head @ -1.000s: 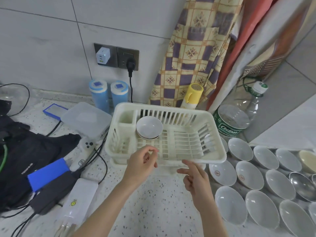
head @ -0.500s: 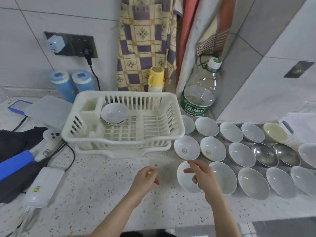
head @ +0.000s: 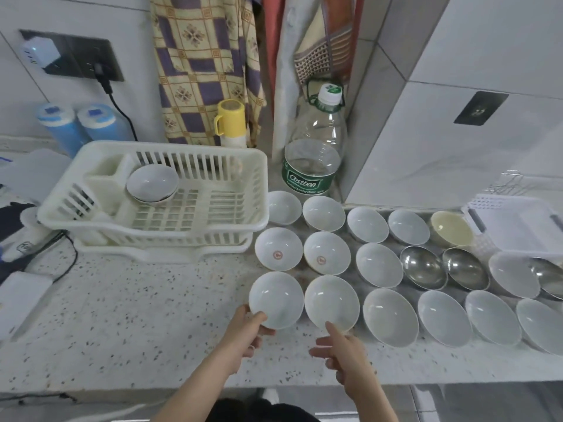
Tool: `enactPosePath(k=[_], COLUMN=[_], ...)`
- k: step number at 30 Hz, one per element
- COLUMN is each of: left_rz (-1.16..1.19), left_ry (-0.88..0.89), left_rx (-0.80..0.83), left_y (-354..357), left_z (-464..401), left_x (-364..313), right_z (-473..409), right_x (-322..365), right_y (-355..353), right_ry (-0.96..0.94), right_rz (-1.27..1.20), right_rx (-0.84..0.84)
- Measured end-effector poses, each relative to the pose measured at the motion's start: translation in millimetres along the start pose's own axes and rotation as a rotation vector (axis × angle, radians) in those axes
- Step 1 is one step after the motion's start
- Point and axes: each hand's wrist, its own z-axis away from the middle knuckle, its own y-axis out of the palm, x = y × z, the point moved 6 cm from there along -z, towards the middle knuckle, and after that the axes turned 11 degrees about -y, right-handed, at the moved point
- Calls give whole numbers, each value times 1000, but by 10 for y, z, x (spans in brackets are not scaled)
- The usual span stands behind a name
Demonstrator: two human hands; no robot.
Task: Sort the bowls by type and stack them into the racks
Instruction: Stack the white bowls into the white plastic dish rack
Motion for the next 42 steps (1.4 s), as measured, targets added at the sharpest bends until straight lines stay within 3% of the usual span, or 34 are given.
enactPosePath(k=[10,20,28,42], left_rz=[137,126,63,228], left_ry=[-20,28,132,403], left_rx=[7,38,102,-2], left_y=[47,-95,-656,-2106], left_z=[-33,90,362,802], left_x=[31,20,-306,-1100], right_z=[-153,-131,173,588], right_x=[-49,-103,-48,1173], right_y=[-34,-21,286,1257], right_ry=[-81,-108,-162,-573], right_rz=[-159,-252,-329,-381], right_rx=[-113,-261,-344,-248])
